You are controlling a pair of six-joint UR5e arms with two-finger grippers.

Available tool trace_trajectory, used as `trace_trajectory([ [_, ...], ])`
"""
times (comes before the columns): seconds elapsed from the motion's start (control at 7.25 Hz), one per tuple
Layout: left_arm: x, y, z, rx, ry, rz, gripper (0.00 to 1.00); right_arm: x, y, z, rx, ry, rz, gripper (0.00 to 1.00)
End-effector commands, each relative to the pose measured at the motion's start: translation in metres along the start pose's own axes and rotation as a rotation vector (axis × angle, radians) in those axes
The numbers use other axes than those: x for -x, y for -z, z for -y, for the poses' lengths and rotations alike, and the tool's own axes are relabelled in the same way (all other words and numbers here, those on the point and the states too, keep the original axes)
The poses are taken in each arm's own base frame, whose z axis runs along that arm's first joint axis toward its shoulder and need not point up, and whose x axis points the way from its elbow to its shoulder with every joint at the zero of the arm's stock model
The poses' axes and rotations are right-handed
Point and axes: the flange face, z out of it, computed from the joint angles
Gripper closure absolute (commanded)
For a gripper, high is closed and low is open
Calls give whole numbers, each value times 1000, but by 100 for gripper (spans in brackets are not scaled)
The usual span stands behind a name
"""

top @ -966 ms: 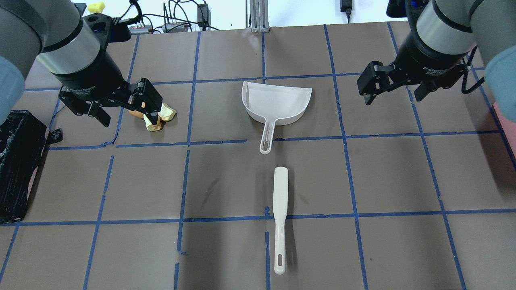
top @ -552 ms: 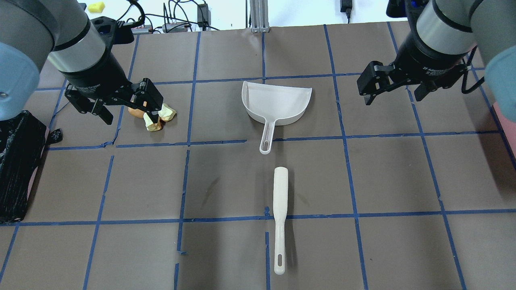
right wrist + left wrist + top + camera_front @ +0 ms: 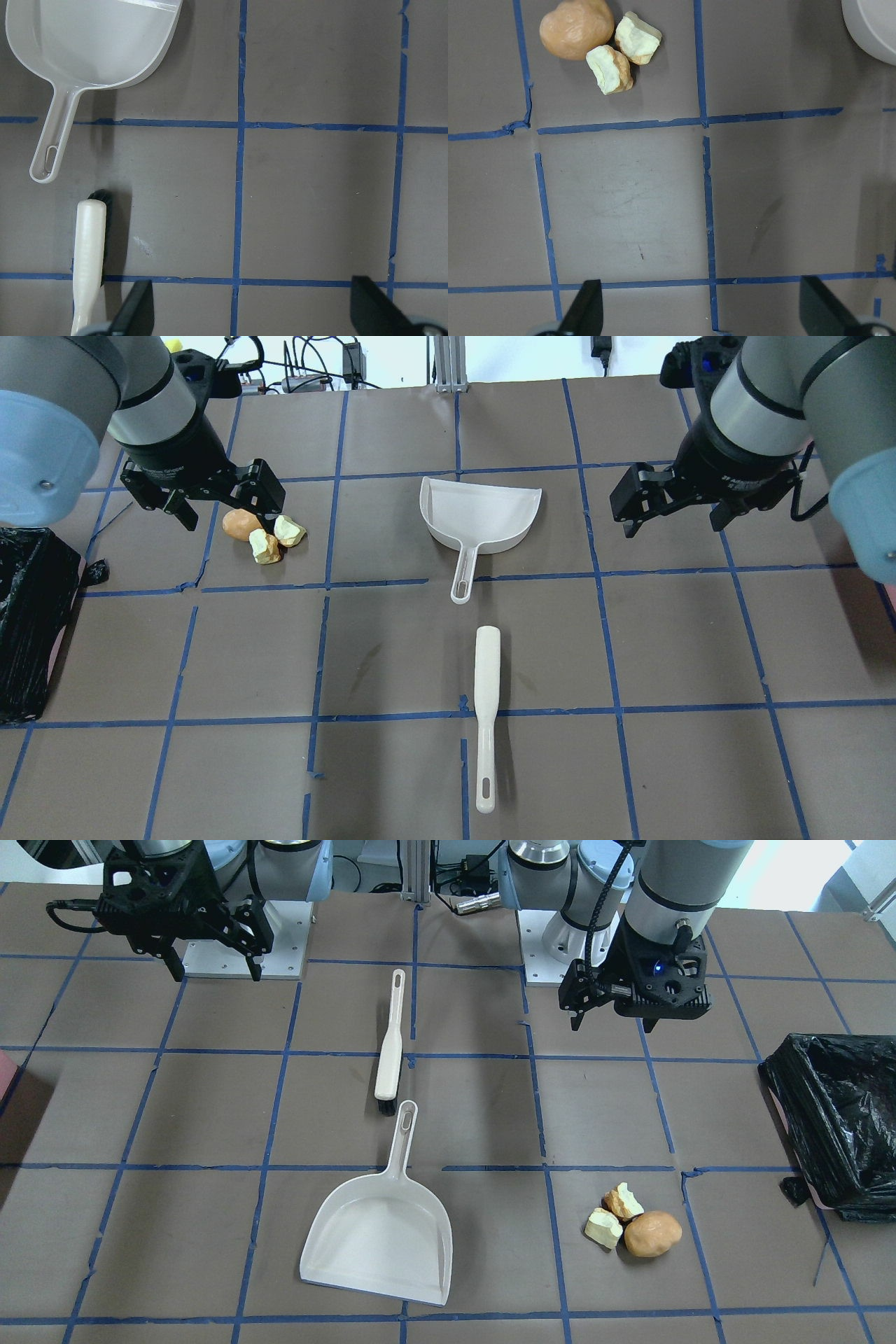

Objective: Sweep and dump trash in nearest bin
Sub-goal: 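Reach the left gripper to the dustpan handle while the right gripper reaches the brush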

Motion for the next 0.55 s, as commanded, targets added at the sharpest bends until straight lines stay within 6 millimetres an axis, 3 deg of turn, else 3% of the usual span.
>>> trace_trajectory([
  [0.0,-7,-8,5,-10,-55,-38,0,15,-12,-20,18,-57,40,0],
  [0.28,-8,-17,-10,6,-116,-35,0,44,-28,-50,33,-127,99,0],
  [0.41,-9,-34,-7,40,-130,-44,0,51,-40,-61,39,-127,93,1],
])
